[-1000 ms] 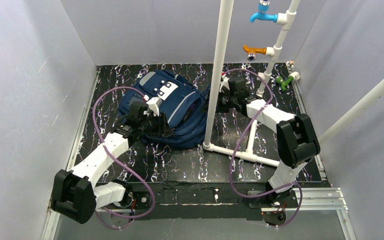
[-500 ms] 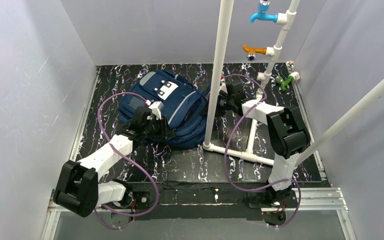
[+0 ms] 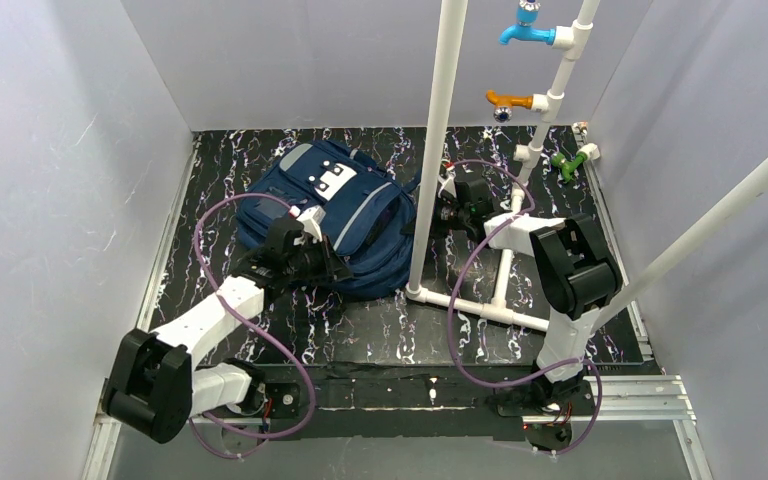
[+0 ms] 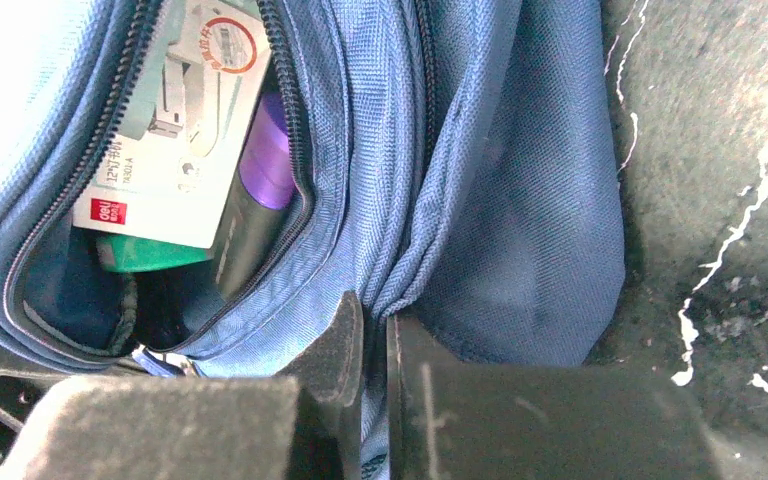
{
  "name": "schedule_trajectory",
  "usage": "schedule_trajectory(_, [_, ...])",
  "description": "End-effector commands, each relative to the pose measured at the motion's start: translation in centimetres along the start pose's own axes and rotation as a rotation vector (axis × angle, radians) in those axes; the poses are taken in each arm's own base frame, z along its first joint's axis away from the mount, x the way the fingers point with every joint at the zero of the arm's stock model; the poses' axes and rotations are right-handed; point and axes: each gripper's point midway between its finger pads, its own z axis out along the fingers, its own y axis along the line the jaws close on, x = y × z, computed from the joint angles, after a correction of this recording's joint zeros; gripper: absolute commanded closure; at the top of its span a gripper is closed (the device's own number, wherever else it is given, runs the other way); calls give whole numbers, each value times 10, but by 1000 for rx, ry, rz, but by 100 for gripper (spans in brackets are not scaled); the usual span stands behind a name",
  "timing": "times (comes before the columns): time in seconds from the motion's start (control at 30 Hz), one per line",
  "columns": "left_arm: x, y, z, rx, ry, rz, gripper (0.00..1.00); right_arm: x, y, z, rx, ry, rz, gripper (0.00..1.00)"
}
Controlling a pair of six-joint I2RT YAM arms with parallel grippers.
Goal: Pack the student bag
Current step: Zip the student bag at the center of the board.
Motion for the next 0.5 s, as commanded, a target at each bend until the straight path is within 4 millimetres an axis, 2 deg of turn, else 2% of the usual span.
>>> schedule_trajectory(0.0, [-10, -34, -13, 98, -62, -65, 100, 3, 41, -9, -104, -37, -65, 97])
schedule_trajectory(0.17, [-12, -55, -14, 126, -68, -59, 100, 3, 50, -8, -107, -72, -86, 99])
schedule_trajectory(0.33, [-10, -67, 1, 138, -10, -52, 100, 4, 53, -6, -106, -70, -100, 99])
schedule_trajectory(0.47, [-17, -67, 5, 117, -35, -67, 100, 6, 40, -9, -11, -37, -169, 97])
